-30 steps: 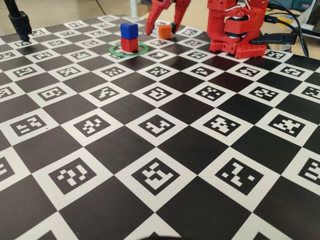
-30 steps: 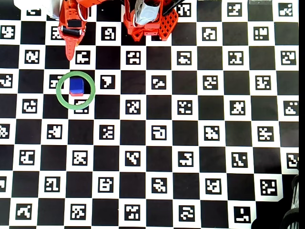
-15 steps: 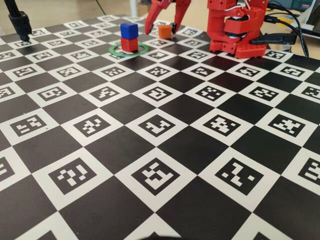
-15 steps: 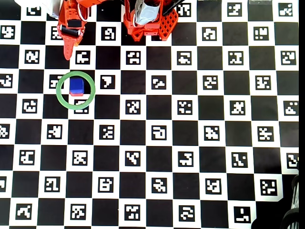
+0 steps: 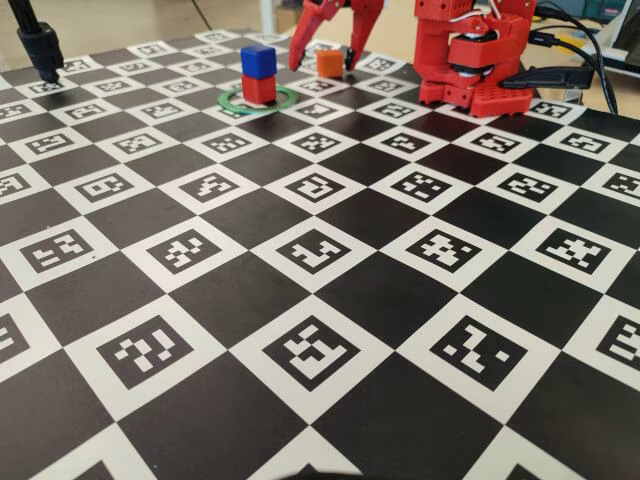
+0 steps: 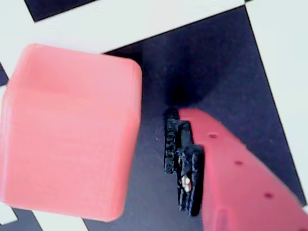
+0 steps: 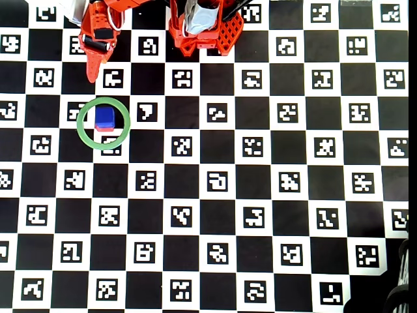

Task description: Grab the red cube then put it in the green circle then put the blue cube on top and finally the orange cube on top

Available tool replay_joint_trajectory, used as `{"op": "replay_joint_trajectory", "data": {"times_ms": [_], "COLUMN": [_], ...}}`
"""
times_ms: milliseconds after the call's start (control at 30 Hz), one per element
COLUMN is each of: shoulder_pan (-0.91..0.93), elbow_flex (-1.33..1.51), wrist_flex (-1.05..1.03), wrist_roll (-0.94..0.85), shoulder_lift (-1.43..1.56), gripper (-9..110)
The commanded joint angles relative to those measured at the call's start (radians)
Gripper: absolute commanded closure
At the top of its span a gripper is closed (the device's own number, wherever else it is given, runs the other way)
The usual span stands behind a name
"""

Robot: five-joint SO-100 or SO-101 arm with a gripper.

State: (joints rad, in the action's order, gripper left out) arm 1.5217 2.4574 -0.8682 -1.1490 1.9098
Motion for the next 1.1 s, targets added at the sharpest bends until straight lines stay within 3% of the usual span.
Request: {"op": "replay_joint_trajectory", "data": {"times_ms": [0, 1067], "shoulder_pan": [-0.011, -0.025], "elbow_flex": [-0.011, -0.009], "wrist_flex": [0.014, 0.02], "wrist_roll": [0.023, 0.184], "shoulder_lift": [0.032, 0.035], "gripper": [56, 56]}}
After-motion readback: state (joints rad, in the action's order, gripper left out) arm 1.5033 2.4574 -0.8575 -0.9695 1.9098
